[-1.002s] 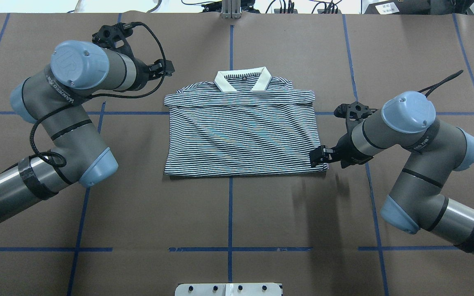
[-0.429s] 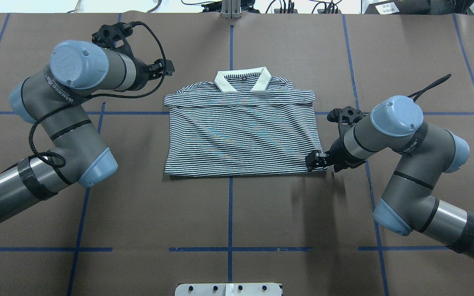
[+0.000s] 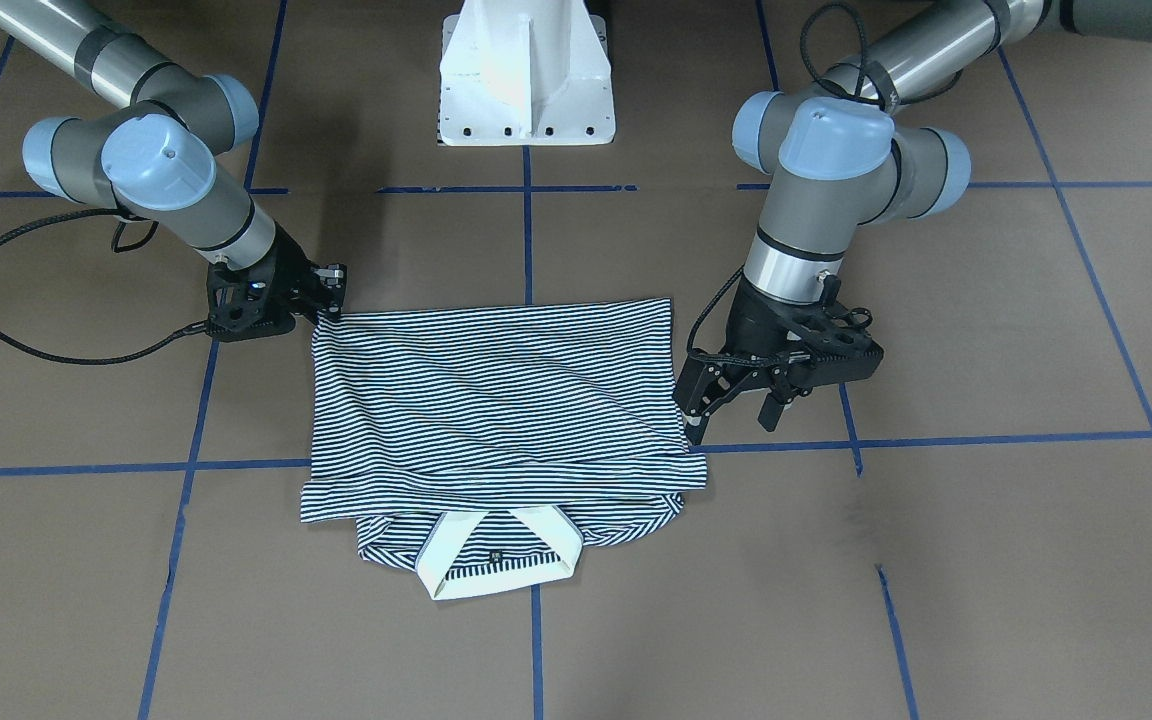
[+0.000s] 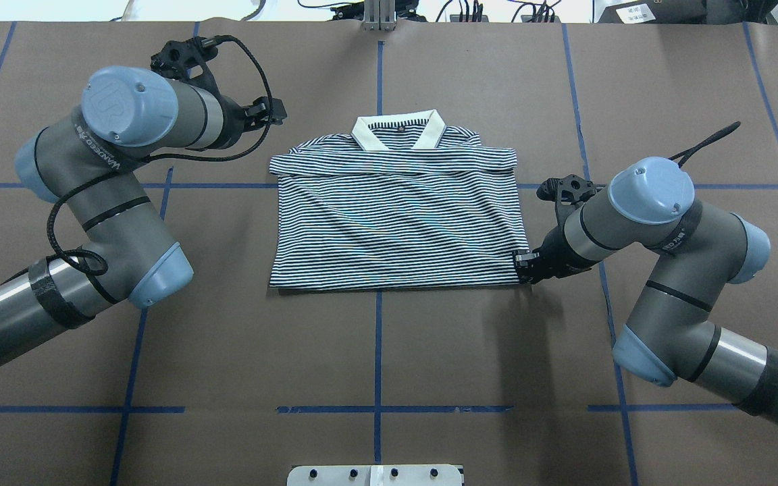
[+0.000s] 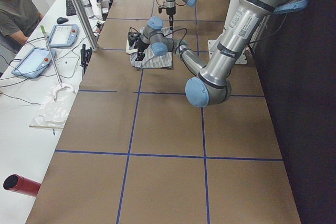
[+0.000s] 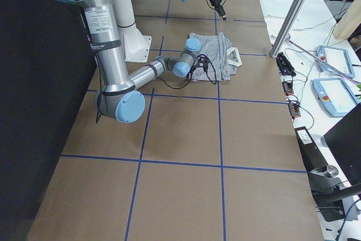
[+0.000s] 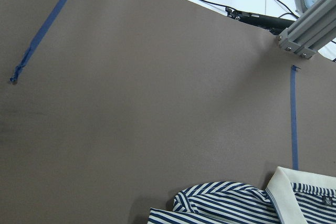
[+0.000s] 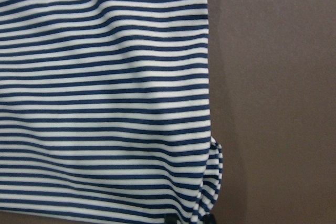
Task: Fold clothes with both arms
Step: 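Lower the right gripper and grasp the folded shirt's side edge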
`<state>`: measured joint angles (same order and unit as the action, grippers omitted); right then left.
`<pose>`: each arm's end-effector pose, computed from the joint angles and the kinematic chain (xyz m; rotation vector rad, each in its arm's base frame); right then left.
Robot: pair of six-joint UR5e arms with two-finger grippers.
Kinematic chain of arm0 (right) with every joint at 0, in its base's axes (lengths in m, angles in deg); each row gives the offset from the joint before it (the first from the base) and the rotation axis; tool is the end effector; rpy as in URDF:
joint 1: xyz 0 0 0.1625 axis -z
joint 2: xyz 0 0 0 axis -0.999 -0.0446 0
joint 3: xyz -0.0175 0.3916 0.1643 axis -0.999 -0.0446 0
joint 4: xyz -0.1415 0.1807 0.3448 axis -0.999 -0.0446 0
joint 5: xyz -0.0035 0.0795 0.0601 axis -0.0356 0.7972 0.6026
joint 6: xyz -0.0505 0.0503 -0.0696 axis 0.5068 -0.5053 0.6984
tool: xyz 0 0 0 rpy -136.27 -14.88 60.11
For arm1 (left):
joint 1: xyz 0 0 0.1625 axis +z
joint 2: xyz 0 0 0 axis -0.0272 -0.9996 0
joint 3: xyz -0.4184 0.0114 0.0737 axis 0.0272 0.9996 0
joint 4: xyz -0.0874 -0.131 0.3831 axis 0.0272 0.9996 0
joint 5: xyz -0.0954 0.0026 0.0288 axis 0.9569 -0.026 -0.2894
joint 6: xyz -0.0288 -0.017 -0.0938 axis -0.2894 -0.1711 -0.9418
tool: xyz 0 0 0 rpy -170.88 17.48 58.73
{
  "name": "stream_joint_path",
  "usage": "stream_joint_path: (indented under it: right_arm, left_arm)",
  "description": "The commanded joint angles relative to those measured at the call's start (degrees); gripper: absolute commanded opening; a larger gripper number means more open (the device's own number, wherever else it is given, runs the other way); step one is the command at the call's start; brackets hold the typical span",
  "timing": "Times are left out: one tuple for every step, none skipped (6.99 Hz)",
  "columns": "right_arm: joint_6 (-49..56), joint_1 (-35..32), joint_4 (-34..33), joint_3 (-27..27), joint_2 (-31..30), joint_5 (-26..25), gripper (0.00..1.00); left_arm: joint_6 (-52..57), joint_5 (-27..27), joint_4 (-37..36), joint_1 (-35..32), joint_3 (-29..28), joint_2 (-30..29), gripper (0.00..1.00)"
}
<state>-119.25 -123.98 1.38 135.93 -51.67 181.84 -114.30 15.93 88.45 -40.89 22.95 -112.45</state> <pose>-0.4380 -0.4270 0.4024 -0.0150 -0.9661 -0.0328 0.4272 -0.5581 0.2689 0.3776 1.0047 -0.4858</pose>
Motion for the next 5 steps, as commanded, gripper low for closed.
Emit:
stream_joint_path:
  right_arm:
    - [0.0, -0.4, 0.1, 0.2, -0.2, -0.1, 0.00]
    - [0.1, -0.6, 0.3, 0.8, -1.0, 0.0, 0.00]
    - [-0.2, -0.6, 0.6, 1.6, -2.6, 0.1, 0.00]
    - [-2.5, 0.8, 0.6, 7.6, -8.1, 0.9, 0.00]
    - [-7.0, 4.9, 0.7, 15.2, -15.1, 0.9, 0.00]
  left_arm:
    - [0.0, 0.0, 0.0, 0.1, 0.1, 0.0, 0.99]
    - [0.0, 0.0, 0.0, 0.1, 0.1, 0.0, 0.99]
    - [0.0, 0.0, -0.1, 0.1, 0.5, 0.0, 0.99]
    - [0.0, 0.0, -0.2, 0.2, 1.2, 0.0, 0.99]
    - [0.0, 0.0, -0.2, 0.3, 1.6, 0.1, 0.99]
